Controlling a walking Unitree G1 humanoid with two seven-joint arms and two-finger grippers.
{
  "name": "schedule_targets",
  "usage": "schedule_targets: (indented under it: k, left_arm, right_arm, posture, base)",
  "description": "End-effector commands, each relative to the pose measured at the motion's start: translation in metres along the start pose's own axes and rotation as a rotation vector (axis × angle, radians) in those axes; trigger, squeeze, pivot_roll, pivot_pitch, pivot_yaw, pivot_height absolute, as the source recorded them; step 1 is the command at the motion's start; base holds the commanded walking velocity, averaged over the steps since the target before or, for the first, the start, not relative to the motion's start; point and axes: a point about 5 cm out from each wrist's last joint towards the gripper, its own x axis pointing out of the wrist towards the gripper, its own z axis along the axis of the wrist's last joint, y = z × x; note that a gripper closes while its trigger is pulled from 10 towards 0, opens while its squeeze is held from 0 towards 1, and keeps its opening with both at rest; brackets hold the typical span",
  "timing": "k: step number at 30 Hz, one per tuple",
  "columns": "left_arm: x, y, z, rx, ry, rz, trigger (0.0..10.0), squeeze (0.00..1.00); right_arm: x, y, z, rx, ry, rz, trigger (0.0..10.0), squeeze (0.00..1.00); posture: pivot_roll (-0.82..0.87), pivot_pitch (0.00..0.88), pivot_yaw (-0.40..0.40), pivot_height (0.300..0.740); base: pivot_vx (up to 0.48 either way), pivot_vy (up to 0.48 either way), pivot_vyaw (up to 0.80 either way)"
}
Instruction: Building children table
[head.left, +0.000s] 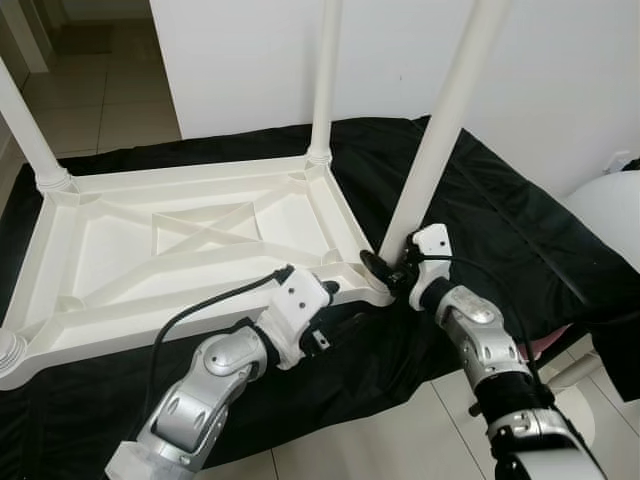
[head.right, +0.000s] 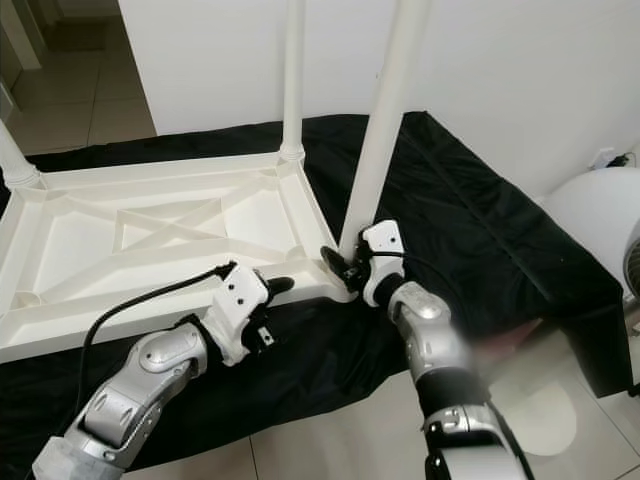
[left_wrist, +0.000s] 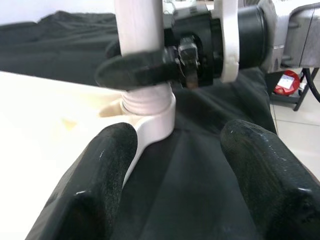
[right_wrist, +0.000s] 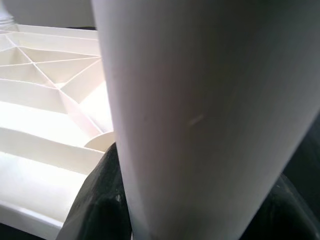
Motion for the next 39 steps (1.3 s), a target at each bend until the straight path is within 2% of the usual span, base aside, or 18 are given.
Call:
schedule_targets:
  k: [1, 4, 5, 9, 10, 14, 20, 24, 25, 27, 28, 35, 36, 39]
  left_arm:
    - [-0.001, -0.002, 0.001, 0.009, 0.003, -0.024, 10.0, 0.0]
    - [-0.002, -0.003, 0.0, 0.007, 0.007, -0.03, 10.0, 0.0]
    - [-0.002, -0.003, 0.0, 0.007, 0.007, -0.03, 10.0, 0.0]
    - [-0.002, -0.003, 0.0, 0.008, 0.009, -0.037, 10.0, 0.0]
    - [-0.002, -0.003, 0.0, 0.008, 0.009, -0.037, 10.0, 0.0]
    - [-0.002, -0.001, -0.001, 0.0, 0.009, -0.028, 10.0, 0.0]
    - [0.0, -0.003, 0.0, 0.002, 0.007, -0.036, 10.0, 0.0]
    - [0.002, 0.001, 0.001, 0.009, 0.003, -0.036, 10.0, 0.0]
    - [0.002, 0.003, 0.002, 0.01, 0.003, -0.032, 10.0, 0.0]
    - [0.002, 0.004, 0.002, 0.01, 0.004, -0.029, 10.0, 0.0]
    - [0.001, 0.005, 0.002, 0.01, 0.004, -0.025, 10.0, 0.0]
    - [0.0, 0.003, 0.001, 0.008, 0.003, -0.017, 10.0, 0.0]
    - [-0.001, 0.002, 0.001, 0.005, 0.003, -0.013, 10.0, 0.0]
    - [-0.002, 0.002, 0.0, -0.001, 0.002, -0.003, 10.0, 0.0]
  right_arm:
    - [-0.007, 0.0, -0.009, 0.049, 0.047, -0.091, 10.0, 0.0]
    - [-0.008, 0.007, -0.01, 0.094, 0.053, -0.197, 10.0, 0.0]
    - [-0.008, 0.007, -0.01, 0.094, 0.053, -0.197, 10.0, 0.0]
    - [-0.009, 0.021, -0.011, 0.136, 0.046, -0.378, 10.0, 0.0]
    - [-0.009, 0.021, -0.011, 0.136, 0.046, -0.378, 10.0, 0.0]
    - [-0.015, 0.042, -0.003, 0.189, -0.008, -0.598, 10.0, 0.0]
    - [-0.02, 0.053, 0.003, 0.201, -0.007, -0.613, 10.0, 0.0]
    - [-0.024, 0.049, 0.004, 0.208, -0.007, -0.63, 10.0, 0.0]
    - [-0.025, 0.047, 0.004, 0.218, -0.018, -0.629, 10.0, 0.87]
    - [-0.026, 0.046, 0.005, 0.225, -0.025, -0.632, 10.0, 0.87]
    - [-0.026, 0.045, 0.005, 0.222, -0.031, -0.631, 10.0, 1.0]
    - [-0.028, 0.042, 0.01, 0.206, -0.05, -0.589, 10.0, 1.0]
    - [-0.029, 0.043, 0.01, 0.207, -0.051, -0.539, 10.0, 0.0]
    - [-0.035, 0.043, 0.01, 0.185, -0.061, -0.457, 10.0, 0.0]
  posture:
    - [-0.01, 0.064, -0.019, 0.74]
    - [-0.01, 0.065, -0.015, 0.74]
    - [-0.01, 0.065, -0.015, 0.74]
    - [-0.01, 0.063, -0.018, 0.74]
    - [-0.01, 0.063, -0.018, 0.74]
    - [-0.01, 0.053, -0.01, 0.74]
    - [-0.03, 0.053, -0.006, 0.74]
    - [-0.03, 0.053, -0.002, 0.74]
    - [-0.02, 0.055, -0.003, 0.74]
    - [-0.02, 0.055, -0.003, 0.74]
    - [-0.02, 0.057, -0.004, 0.74]
    - [-0.02, 0.064, -0.013, 0.74]
    - [-0.01, 0.064, -0.017, 0.74]
    - [-0.01, 0.063, -0.019, 0.74]
  base:
    - [0.0, 0.0, 0.0]
    - [0.0, 0.0, 0.0]
    - [0.0, 0.0, 0.0]
    - [0.0, 0.0, 0.0]
    - [0.0, 0.0, 0.0]
    - [0.0, 0.0, 0.0]
    - [0.0, 0.0, 0.0]
    - [0.0, 0.0, 0.0]
    - [0.0, 0.0, 0.0]
    - [0.0, 0.0, 0.0]
    - [0.0, 0.0, 0.0]
    - [0.0, 0.0, 0.0]
    - [0.0, 0.0, 0.0]
    - [0.0, 0.0, 0.0]
